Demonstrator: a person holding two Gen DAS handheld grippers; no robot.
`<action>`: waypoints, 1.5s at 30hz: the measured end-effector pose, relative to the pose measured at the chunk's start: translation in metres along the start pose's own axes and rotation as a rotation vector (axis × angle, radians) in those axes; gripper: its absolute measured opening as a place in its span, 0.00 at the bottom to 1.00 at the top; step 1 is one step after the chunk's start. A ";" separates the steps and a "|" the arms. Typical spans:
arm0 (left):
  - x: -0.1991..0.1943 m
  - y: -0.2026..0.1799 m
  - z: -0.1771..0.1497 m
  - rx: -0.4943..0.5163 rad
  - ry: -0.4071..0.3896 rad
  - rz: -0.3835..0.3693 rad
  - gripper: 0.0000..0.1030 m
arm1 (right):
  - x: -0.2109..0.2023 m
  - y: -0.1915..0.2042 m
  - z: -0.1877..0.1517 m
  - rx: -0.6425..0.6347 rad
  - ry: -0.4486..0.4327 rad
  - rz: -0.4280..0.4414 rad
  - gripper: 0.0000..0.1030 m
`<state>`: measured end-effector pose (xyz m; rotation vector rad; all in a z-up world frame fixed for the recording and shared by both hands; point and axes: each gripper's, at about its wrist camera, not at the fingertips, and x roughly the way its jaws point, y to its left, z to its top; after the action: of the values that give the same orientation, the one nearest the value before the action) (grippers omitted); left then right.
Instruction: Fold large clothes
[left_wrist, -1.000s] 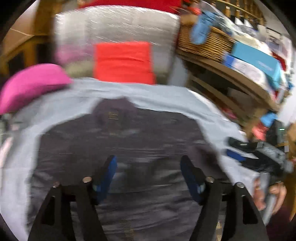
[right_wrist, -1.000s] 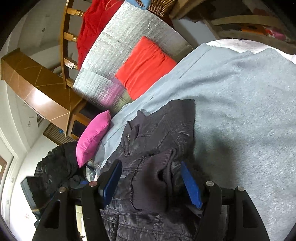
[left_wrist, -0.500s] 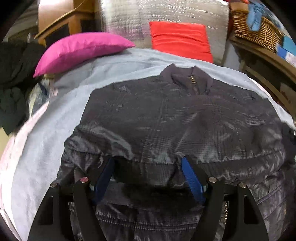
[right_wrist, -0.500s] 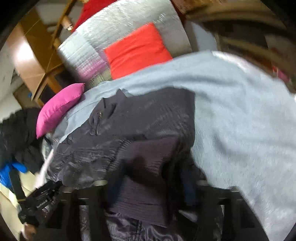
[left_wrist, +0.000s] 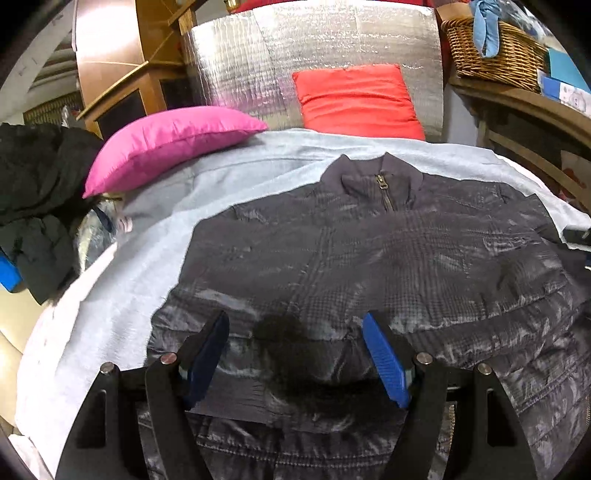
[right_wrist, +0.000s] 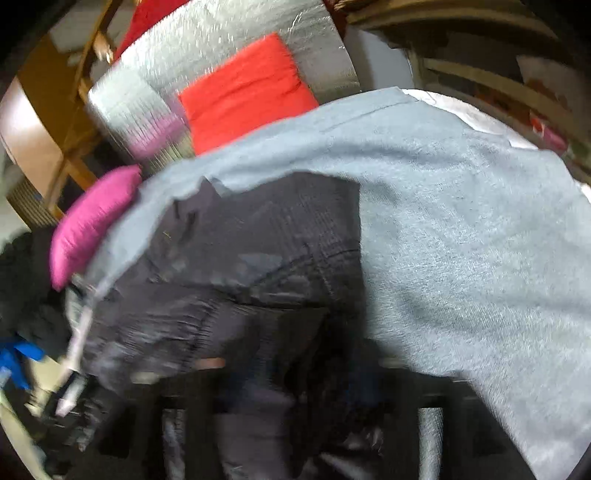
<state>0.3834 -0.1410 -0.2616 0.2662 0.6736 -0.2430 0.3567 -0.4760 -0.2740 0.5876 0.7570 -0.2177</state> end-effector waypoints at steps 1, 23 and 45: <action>-0.001 0.000 0.000 0.004 -0.004 0.009 0.73 | -0.007 -0.002 0.001 0.011 -0.033 0.015 0.75; 0.017 0.001 -0.002 0.010 0.035 0.053 0.73 | 0.023 0.028 -0.023 -0.191 -0.009 -0.150 0.52; 0.064 0.084 0.008 -0.208 0.173 0.024 0.86 | 0.017 -0.019 0.003 0.123 0.061 0.099 0.79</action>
<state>0.4620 -0.0731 -0.2832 0.0958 0.8597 -0.1264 0.3630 -0.4927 -0.2922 0.7490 0.7754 -0.1563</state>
